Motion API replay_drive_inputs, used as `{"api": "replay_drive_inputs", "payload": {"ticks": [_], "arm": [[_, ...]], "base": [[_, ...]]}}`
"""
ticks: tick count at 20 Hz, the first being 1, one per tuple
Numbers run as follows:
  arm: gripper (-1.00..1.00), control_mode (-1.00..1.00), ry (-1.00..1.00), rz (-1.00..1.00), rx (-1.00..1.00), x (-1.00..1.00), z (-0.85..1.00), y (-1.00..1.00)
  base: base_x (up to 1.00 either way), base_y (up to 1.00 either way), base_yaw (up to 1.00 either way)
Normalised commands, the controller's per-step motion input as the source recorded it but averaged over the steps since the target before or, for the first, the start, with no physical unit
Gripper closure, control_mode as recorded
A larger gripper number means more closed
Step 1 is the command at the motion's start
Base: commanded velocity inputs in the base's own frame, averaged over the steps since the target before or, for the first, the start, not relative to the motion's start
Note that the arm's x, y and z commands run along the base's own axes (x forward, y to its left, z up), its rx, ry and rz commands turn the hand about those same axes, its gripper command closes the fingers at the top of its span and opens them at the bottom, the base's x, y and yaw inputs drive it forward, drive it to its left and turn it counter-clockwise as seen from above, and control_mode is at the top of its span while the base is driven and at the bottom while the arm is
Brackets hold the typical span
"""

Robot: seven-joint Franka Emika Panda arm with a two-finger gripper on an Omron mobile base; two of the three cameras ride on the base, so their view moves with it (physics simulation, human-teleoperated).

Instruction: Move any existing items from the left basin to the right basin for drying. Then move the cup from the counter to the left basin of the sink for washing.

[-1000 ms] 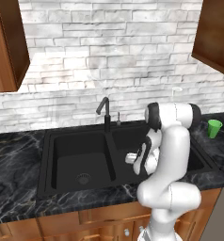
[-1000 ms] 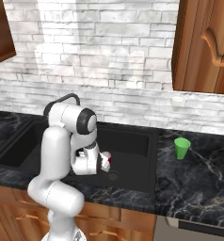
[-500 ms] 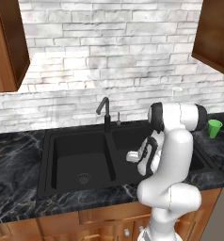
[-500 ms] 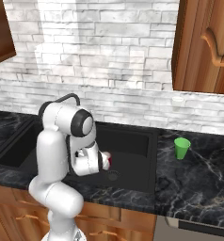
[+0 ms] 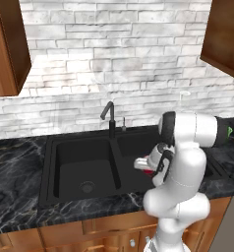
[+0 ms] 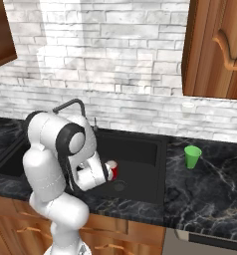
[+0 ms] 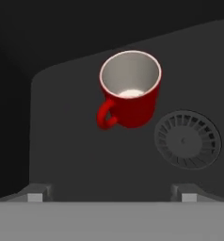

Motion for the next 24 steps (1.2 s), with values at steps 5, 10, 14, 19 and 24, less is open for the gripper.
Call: {"api": "replay_drive_inputs", "payload": {"ticks": [5, 10, 14, 19, 24], "arm": [[-1.00, -1.00, 0.07, -0.02, 0.00, -0.18, 0.60, -0.30], [-1.00, -1.00, 0.08, -0.02, 0.00, -0.03, 0.75, -0.26], [-1.00, -1.00, 0.10, -0.02, 0.00, 0.00, 0.83, -0.17], [-1.00, -1.00, 0.14, -0.01, 0.00, 0.00, 0.72, -0.14], [-1.00, -1.00, 0.21, -0.02, 0.00, 0.00, 0.57, -0.02]], "base": [[0.00, 0.00, 0.00], [0.00, 0.00, 0.00], [0.00, 0.00, 0.00], [0.00, 0.00, 0.00], [0.00, 0.00, 0.00]]}}
